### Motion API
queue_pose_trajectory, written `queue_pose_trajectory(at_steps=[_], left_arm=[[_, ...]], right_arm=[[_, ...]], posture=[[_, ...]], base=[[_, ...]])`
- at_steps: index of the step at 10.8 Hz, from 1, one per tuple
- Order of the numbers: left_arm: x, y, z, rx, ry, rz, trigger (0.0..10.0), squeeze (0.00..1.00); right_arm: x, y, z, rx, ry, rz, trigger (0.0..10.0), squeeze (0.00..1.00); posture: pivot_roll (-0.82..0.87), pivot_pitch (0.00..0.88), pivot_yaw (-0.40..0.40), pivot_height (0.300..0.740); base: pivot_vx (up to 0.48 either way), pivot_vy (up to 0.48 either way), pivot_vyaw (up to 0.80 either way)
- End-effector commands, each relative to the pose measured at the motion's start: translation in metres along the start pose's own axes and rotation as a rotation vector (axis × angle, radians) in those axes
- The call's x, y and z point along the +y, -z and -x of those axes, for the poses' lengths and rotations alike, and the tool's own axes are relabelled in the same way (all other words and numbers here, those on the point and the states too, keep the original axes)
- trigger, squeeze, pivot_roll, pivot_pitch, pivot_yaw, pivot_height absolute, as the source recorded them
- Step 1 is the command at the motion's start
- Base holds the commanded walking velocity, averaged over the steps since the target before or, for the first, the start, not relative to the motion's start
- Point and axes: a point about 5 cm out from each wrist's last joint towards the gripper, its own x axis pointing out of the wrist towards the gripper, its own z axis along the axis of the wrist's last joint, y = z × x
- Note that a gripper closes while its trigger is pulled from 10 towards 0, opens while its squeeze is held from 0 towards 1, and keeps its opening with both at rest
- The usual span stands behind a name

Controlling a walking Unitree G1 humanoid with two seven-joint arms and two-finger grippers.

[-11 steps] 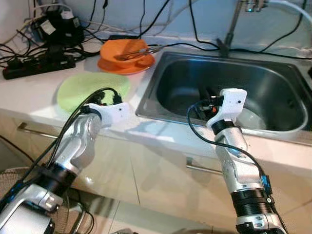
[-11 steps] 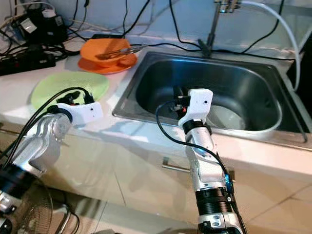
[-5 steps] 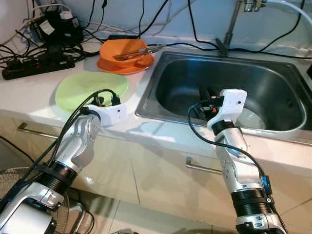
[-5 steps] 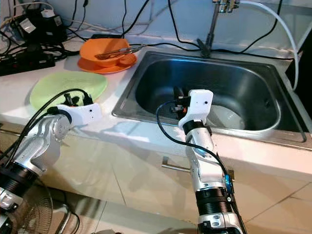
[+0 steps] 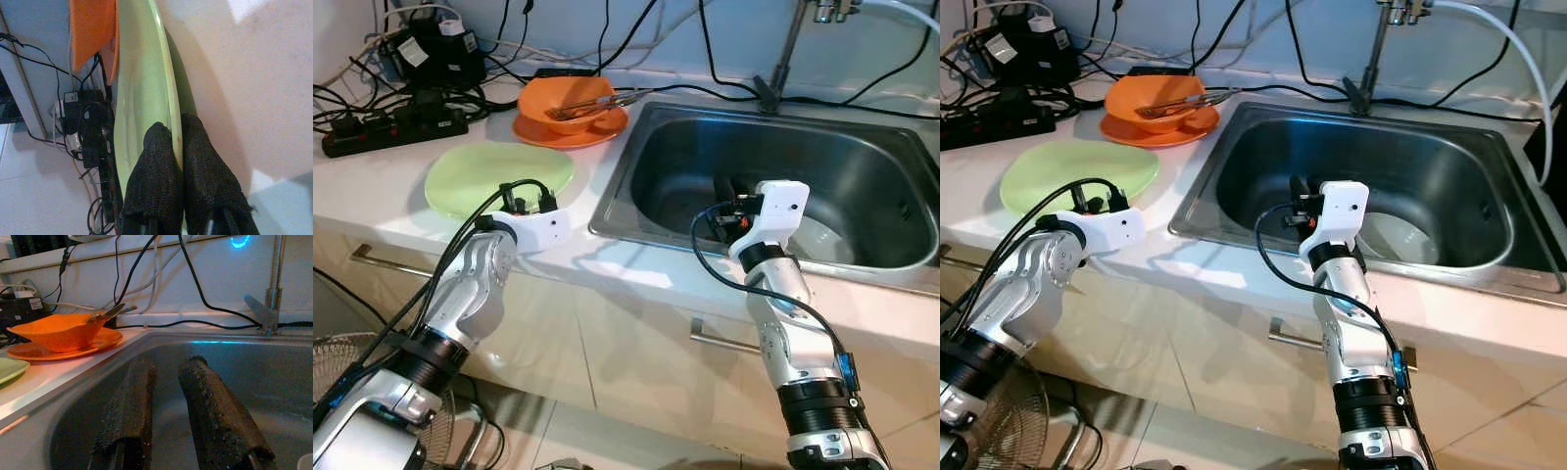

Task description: Kitchen organization

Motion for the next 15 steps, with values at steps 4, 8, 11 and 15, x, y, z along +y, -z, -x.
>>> queue_pose_trajectory(at_steps=[4, 8, 11, 15], left_arm=[[0.014, 0.006, 0.005, 0.029, -0.107, -0.005, 0.0, 0.00], [0.027, 0.006, 0.015, 0.028, -0.170, 0.005, 10.0, 0.00], [0.064, 0.005, 0.028, 0.011, -0.369, 0.012, 10.0, 0.00], [0.079, -0.025, 0.035, -0.206, -0.491, 0.001, 10.0, 0.00]], right_arm=[[0.001, -0.001, -0.005, -0.002, -0.006, -0.006, 10.0, 0.00], [0.003, -0.002, -0.009, -0.003, -0.020, -0.004, 10.0, 0.00], [0.004, -0.002, -0.011, -0.004, -0.027, -0.007, 10.0, 0.00], [0.005, -0.006, -0.017, -0.012, -0.027, -0.033, 10.0, 0.00]], posture=[[0.11, 0.008, 0.028, 0.740], [0.12, 0.003, 0.017, 0.740], [0.13, 0.001, 0.008, 0.740], [0.13, 0.000, 0.006, 0.740]], base=[[0.000, 0.000, 0.00], [0.000, 0.000, 0.00], [0.000, 0.000, 0.00], [0.000, 0.000, 0.00]])
